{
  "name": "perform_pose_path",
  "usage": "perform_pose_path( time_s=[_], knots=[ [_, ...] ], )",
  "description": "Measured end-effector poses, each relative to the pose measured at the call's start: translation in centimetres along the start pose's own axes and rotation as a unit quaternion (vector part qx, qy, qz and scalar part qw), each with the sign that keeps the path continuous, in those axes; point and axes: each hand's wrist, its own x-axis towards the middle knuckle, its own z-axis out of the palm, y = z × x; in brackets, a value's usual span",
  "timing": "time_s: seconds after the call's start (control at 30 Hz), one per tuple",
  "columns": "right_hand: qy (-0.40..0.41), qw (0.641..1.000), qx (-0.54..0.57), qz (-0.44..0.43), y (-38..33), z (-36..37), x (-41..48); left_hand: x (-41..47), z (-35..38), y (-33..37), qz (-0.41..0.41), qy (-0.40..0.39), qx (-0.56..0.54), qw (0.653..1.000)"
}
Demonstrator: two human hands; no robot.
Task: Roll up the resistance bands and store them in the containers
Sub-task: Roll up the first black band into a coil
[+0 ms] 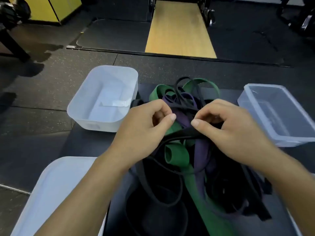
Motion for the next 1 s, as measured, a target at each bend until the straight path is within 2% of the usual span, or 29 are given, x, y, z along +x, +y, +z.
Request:
perform_pose_path(
  time_s=[0.1,0.23,0.53,0.6,0.67,0.73,0.8,0.9,1.0],
  knots=[
    [0.005,0.992,-0.110,-0.058,1.5,1.4,0.0,-0.4,1.1,-2.0,0.028,0.005,0.026,0.999],
    [0.015,0.973,-0.205,-0.103,2.1,3.7,-0.2,-0.8,3.2,-3.4,0.036,0.012,0.041,0.998],
    [0.013,0.931,-0.350,-0.097,1.2,5.5,-2.1,-4.0,4.9,-4.3,0.074,0.036,0.135,0.987],
    [-0.004,0.918,-0.382,-0.109,0.7,6.1,-3.1,-5.2,5.4,-4.5,0.043,0.048,0.174,0.983],
    [-0.016,0.911,-0.399,-0.106,0.4,6.6,-4.0,-6.4,5.7,-4.4,-0.032,0.058,0.184,0.981],
    [-0.020,0.908,-0.406,-0.101,0.4,6.6,-4.8,-7.4,5.7,-3.8,-0.133,0.036,0.136,0.981],
    [-0.009,0.908,-0.406,-0.101,0.5,6.4,-5.4,-7.9,5.8,-3.2,-0.199,0.017,0.089,0.976],
    [0.022,0.906,-0.407,-0.114,0.3,6.3,-5.8,-8.0,5.8,-2.9,-0.219,0.012,0.078,0.972],
    [0.059,0.905,-0.397,-0.143,0.5,7.2,-5.8,-8.1,6.0,-3.7,-0.202,-0.005,0.098,0.974]
  ],
)
